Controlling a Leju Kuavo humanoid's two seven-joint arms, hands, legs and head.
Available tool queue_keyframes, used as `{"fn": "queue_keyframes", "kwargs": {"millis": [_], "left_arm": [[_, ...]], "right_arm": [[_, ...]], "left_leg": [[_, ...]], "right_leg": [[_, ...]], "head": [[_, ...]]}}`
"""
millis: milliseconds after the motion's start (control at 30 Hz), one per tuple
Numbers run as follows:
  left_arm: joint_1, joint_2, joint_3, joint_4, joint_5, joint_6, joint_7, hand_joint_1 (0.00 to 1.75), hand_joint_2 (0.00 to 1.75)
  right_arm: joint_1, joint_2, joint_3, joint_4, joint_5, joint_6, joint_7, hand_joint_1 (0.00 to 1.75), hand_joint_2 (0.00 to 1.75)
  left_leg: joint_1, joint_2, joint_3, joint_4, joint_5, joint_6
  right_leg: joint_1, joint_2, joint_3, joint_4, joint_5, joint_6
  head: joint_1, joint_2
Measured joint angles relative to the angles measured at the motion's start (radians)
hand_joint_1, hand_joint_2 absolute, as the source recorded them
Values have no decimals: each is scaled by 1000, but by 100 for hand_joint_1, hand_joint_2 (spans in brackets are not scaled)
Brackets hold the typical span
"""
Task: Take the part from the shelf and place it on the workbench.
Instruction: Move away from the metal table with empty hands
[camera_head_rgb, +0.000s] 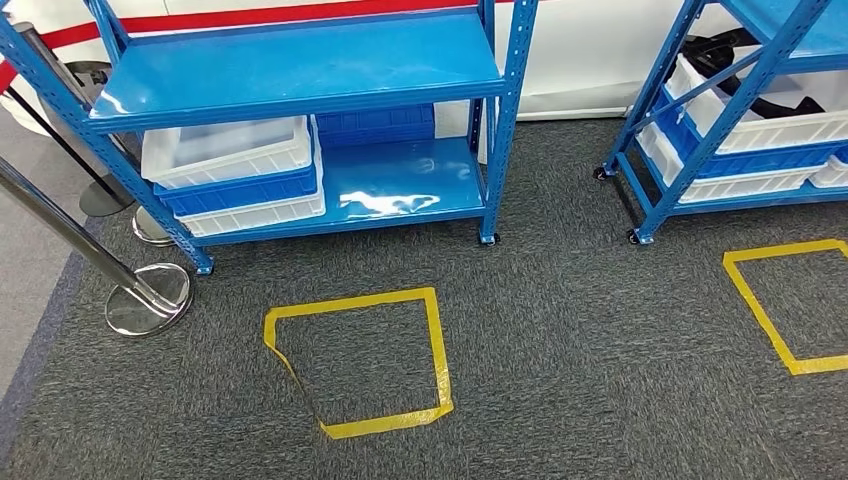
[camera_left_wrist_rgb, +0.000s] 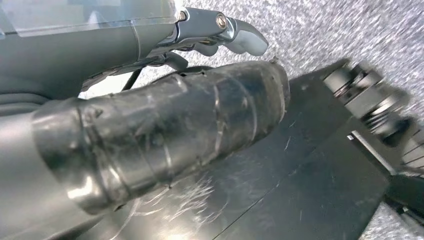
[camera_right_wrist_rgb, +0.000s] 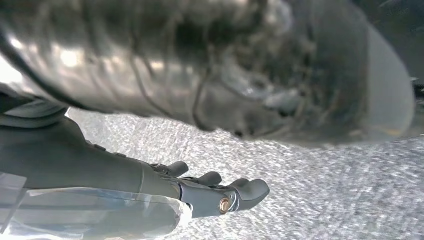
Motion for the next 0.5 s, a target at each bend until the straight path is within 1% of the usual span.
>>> {"fn": "queue_keyframes", "kwargs": {"millis": [33, 67, 100, 133, 167, 200, 233, 267, 333, 400, 433, 467, 500], "left_arm": [[1, 0, 0, 0, 0, 0, 0, 0, 0], [2, 0, 0, 0, 1, 0, 1, 0, 0], [4, 0, 0, 0, 2, 0, 1, 0, 0], [5, 0, 0, 0, 3, 0, 1, 0, 0], [5, 0, 0, 0, 3, 0, 1, 0, 0], [6, 0, 0, 0, 3, 0, 1, 0, 0], [6, 0, 0, 0, 3, 0, 1, 0, 0], [5, 0, 0, 0, 3, 0, 1, 0, 0], [4, 1, 0, 0, 2, 0, 1, 0, 0], [5, 1, 0, 0, 0, 0, 0, 0, 0], [6, 1, 0, 0, 0, 0, 0, 0, 0], [5, 1, 0, 0, 0, 0, 0, 0, 0], [4, 0, 0, 0, 0, 0, 0, 0, 0]], "right_arm": [[0, 0, 0, 0, -2, 0, 1, 0, 0], [0, 0, 0, 0, -4, 0, 2, 0, 0], [1, 0, 0, 0, -4, 0, 3, 0, 0], [2, 0, 0, 0, -5, 0, 4, 0, 0], [2, 0, 0, 0, -5, 0, 4, 0, 0], [3, 0, 0, 0, -5, 0, 4, 0, 0], [2, 0, 0, 0, -5, 0, 4, 0, 0], [2, 0, 0, 0, -5, 0, 4, 0, 0], [0, 0, 0, 0, -6, 0, 4, 0, 0], [-1, 0, 0, 0, -7, 0, 4, 0, 0], [-3, 0, 0, 0, -7, 0, 4, 0, 0], [-5, 0, 0, 0, -8, 0, 4, 0, 0], [-6, 0, 0, 0, -8, 0, 4, 0, 0]], "left_leg": [[2, 1, -45, 71, -22, -4], [3, 2, -84, 125, -30, -6], [4, 2, -109, 147, -18, -6], [4, 3, -115, 128, 17, -4], [3, 3, -102, 71, 69, 0], [2, 3, -80, 3, 117, 6], [-2, 4, -55, -59, 147, 14], [-6, 5, -36, -103, 158, 21], [-14, 5, -15, -136, 139, 35], [-12, 1, 12, -157, 130, 48], [-10, 0, 29, -166, 125, 55], [-8, 0, 46, -173, 121, 61], [-8, 1, 57, -176, 114, 66]], "right_leg": [[0, 0, 6, 0, -6, -1], [1, 0, 14, 0, -13, -1], [1, 0, 24, 0, -21, -1], [1, 0, 35, 0, -29, 0], [1, 1, 49, 0, -38, 2], [0, 1, 60, -1, -47, 4], [1, 2, 69, -2, -56, 9], [1, 2, 75, -5, -64, 15], [1, 1, 93, -8, -66, 29], [0, -1, 104, 5, -64, 39], [0, -1, 94, 30, -67, 41], [0, -1, 70, 73, -79, 43], [0, 0, 35, 128, -95, 44]], "head": [[0, 0], [0, 0], [0, 0], [0, 0], [0, 0], [0, 0], [1, 0], [1, 0], [2, 0], [2, 0], [3, 0], [5, 0], [8, 0]]}}
